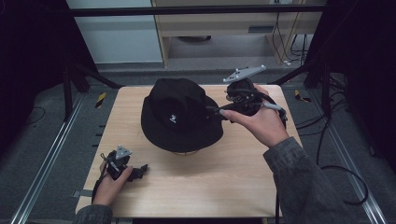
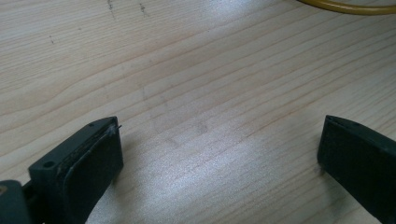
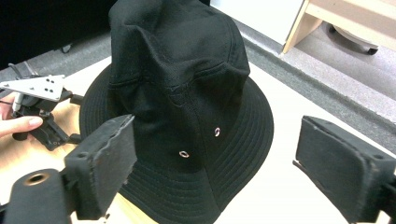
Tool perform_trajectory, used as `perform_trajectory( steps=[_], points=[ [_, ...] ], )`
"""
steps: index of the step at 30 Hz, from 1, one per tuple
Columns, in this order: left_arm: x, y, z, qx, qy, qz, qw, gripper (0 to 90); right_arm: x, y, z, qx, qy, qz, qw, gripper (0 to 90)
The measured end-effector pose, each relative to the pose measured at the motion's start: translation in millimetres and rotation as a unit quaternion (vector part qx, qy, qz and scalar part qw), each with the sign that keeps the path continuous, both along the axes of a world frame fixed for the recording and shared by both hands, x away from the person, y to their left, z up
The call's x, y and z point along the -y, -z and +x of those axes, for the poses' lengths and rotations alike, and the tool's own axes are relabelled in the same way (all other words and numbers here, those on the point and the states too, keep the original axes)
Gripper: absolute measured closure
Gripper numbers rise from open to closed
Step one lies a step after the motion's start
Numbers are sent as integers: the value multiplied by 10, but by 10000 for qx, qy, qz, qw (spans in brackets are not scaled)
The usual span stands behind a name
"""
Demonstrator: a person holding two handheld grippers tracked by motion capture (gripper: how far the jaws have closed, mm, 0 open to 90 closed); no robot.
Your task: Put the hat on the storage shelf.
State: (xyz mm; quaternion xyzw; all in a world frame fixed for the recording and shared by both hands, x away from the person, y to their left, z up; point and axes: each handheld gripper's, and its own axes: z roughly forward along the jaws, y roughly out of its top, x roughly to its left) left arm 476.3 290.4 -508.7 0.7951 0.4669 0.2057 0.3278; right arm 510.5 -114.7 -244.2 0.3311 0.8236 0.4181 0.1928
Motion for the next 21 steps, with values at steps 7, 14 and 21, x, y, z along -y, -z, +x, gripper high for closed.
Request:
perform_trajectory(
  steps=[7, 14, 21],
  points=[
    [2, 0, -2, -6, -12, -9, 10000, 0, 127, 84, -21, 60, 134, -28, 9999, 53],
    [0, -1, -3, -22, -2, 2, 10000, 0, 287, 214, -36, 131, 403, 47, 9991, 60],
    [-1, -1, -2, -20, 3, 4, 10000, 0, 410, 389, -79, 28, 500, 112, 9987, 69]
  ],
)
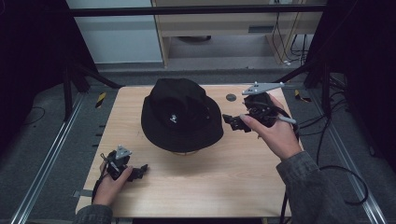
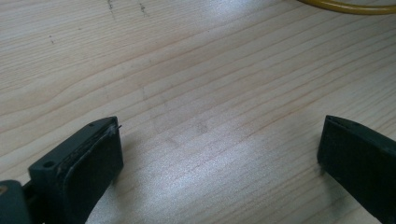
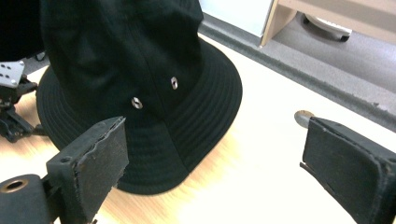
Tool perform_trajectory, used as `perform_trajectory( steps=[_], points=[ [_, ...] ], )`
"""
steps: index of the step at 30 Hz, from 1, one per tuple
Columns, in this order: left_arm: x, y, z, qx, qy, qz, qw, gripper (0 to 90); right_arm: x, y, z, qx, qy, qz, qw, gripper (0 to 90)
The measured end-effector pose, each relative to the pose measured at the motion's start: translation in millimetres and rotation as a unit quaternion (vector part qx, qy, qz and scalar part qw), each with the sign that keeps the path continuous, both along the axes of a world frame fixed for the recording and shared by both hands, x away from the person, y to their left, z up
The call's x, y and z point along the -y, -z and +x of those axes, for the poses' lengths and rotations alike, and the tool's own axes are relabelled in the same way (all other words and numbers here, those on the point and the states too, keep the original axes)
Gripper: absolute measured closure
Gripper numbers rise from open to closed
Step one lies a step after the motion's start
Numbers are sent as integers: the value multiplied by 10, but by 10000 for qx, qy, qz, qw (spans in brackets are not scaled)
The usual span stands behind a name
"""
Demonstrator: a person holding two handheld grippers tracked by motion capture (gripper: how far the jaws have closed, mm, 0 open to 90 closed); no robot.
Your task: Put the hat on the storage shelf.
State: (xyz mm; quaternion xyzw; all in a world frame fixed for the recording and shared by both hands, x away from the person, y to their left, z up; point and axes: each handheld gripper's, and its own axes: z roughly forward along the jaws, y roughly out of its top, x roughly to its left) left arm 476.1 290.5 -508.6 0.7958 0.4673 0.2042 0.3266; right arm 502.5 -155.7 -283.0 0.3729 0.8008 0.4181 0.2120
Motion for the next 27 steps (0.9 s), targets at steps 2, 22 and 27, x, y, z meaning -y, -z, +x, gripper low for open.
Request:
perform_trajectory(
  steps=[2, 22, 27],
  points=[
    [0, 0, 0, -1, 0, 0, 10000, 0, 37, 50, -8, -47, -21, -24, 10000, 68],
    [-1, 0, 1, 1, 4, 4, 10000, 0, 416, 326, -60, -136, 224, 89, 9996, 72],
    [-2, -1, 1, -3, 10, 8, 10000, 0, 483, 357, -42, -145, 384, 79, 9991, 87]
  ],
)
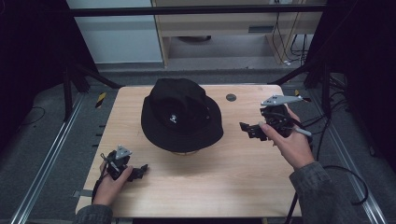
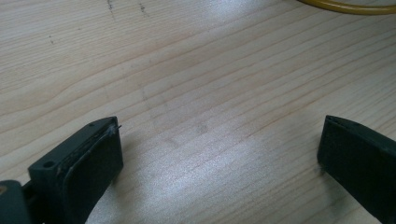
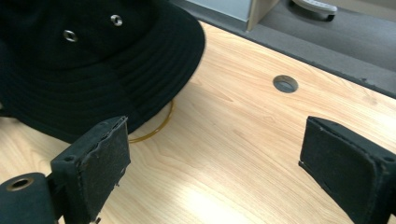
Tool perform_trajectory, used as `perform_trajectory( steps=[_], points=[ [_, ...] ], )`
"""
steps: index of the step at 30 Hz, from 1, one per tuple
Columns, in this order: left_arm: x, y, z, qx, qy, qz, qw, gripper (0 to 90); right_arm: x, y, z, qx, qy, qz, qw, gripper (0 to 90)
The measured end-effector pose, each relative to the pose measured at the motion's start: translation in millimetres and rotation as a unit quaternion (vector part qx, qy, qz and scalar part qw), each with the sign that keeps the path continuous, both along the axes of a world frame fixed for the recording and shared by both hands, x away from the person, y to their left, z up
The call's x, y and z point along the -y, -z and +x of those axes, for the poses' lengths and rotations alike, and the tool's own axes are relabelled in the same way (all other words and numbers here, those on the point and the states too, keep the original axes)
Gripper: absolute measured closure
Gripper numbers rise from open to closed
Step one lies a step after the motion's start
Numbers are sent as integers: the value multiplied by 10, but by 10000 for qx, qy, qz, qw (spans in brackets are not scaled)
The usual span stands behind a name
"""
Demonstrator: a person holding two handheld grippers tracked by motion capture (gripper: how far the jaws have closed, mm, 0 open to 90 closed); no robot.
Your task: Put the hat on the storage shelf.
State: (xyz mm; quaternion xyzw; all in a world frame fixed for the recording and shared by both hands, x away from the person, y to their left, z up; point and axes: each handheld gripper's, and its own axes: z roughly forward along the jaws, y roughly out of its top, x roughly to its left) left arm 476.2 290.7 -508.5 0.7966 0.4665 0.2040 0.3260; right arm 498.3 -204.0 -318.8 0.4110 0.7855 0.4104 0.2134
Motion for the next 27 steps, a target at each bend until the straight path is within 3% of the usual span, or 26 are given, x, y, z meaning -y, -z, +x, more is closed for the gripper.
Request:
perform_trajectory(
  steps=[10, 14, 21, 27],
  points=[
    [4, 1, -2, -1, -4, -12, 10000, 0, 181, 169, -31, 137, 282, -66, 9995, 100],
    [4, 1, -2, -1, -3, -9, 10000, 0, 235, 311, -56, 249, 465, -281, 9982, 76],
    [6, 1, 1, 1, 5, -9, 10000, 0, 330, 634, -112, 67, 610, -430, 9972, 74],
    [5, 0, 2, 6, 9, -2, 10000, 0, 395, 899, -145, -103, 653, -396, 9970, 75]
  ],
)
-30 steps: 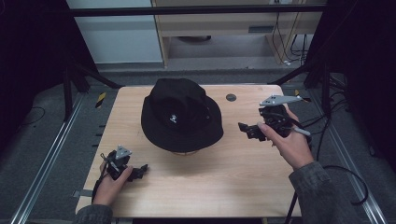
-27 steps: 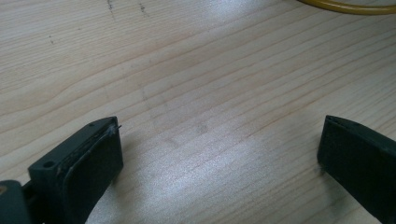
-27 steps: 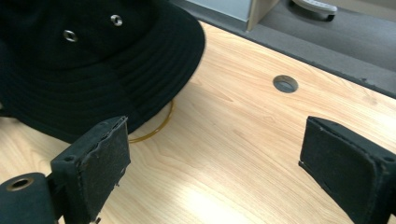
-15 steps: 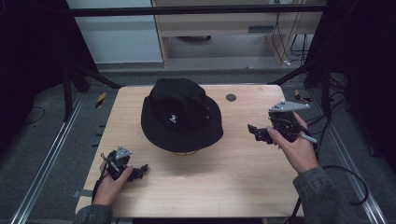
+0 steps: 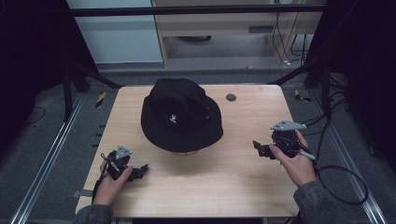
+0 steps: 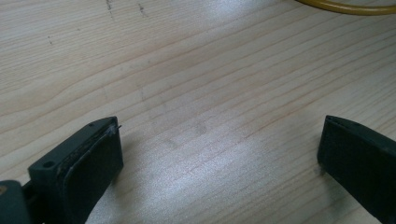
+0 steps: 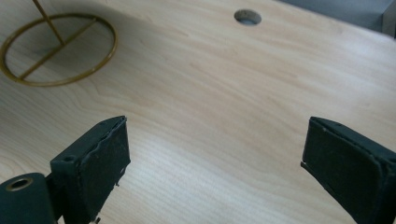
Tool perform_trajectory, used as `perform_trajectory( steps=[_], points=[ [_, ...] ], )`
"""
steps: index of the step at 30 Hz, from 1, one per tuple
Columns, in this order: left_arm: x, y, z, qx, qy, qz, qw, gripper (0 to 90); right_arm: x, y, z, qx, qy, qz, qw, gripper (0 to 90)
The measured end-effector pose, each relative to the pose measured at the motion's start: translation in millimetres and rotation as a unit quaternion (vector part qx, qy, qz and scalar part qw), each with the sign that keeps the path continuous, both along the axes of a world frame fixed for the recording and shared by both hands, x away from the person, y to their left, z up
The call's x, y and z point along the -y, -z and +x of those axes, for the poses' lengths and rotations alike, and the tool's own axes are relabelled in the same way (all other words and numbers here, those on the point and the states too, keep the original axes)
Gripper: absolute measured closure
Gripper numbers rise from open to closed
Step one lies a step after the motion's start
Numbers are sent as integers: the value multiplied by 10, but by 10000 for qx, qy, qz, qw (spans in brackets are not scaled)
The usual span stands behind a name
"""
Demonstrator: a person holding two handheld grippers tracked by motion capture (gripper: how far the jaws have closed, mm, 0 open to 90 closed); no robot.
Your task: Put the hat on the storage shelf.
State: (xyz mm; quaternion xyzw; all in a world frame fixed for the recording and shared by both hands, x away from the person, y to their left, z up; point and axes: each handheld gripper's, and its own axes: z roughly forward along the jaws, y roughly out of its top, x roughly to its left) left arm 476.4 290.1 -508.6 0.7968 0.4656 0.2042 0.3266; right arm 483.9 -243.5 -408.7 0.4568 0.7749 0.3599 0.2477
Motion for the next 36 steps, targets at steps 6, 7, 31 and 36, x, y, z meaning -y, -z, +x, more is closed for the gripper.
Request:
perform_trajectory(
  steps=[6, 7, 31, 36],
  points=[
    [0, 0, 0, 1, -1, 3, 10000, 0, 11, 198, -27, -152, 55, 126, 9998, 93],
    [0, 0, -1, 1, -4, 2, 10000, 0, 13, 235, -26, -154, 35, 109, 9998, 92],
    [1, 0, -2, 2, -9, 3, 10000, 0, -184, 877, -58, -639, 93, 270, 9975, 90],
    [1, 0, -2, 1, -9, 2, 10000, 0, -251, 928, -43, -688, 95, 299, 9971, 91]
  ],
)
